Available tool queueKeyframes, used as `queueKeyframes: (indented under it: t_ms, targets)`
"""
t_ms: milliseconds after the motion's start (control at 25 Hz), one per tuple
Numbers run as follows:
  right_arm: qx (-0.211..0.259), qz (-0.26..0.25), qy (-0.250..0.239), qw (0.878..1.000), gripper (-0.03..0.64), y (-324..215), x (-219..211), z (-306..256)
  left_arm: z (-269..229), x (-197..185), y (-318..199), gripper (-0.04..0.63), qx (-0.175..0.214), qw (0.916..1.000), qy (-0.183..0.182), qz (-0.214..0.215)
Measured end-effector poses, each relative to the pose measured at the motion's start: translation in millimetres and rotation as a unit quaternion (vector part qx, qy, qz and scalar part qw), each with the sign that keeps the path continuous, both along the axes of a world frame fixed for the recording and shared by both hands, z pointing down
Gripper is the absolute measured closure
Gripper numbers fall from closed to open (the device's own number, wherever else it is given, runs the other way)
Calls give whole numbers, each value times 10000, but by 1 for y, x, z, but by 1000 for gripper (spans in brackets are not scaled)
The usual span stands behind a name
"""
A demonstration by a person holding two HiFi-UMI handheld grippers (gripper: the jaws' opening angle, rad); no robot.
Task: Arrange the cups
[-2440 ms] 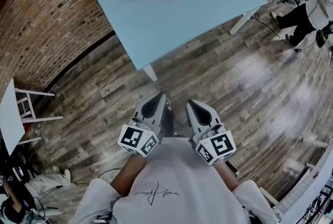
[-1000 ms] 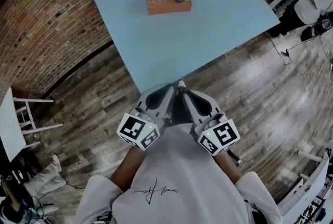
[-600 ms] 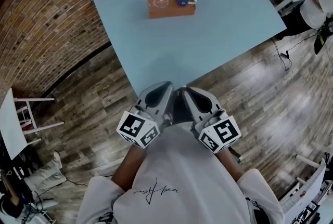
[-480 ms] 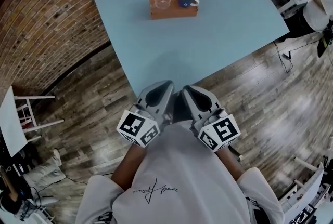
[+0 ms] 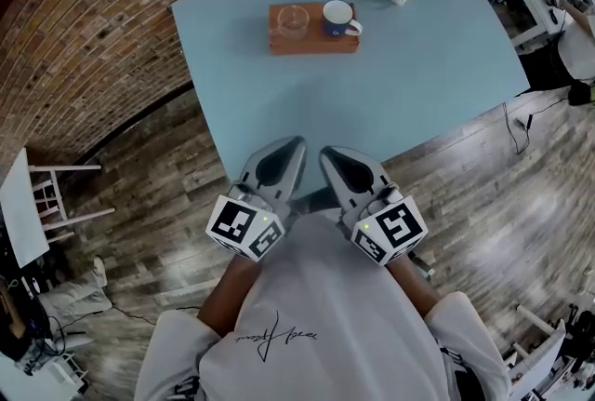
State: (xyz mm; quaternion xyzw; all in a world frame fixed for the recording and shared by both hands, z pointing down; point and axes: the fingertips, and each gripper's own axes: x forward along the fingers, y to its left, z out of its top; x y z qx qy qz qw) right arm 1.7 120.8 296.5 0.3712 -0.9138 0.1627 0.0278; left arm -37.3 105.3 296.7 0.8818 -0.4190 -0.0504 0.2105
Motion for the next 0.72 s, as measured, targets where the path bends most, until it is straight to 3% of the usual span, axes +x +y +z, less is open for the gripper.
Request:
queueKeyframes:
  t_ms: [360, 720]
  targets:
    - [48, -210, 28, 9998, 594, -53, 30, 2, -3, 29, -48, 589, 77, 9998, 107, -153]
    - [161, -195, 106, 9996, 594, -90, 52, 6, 0, 49, -81, 588, 202, 9992, -67, -344]
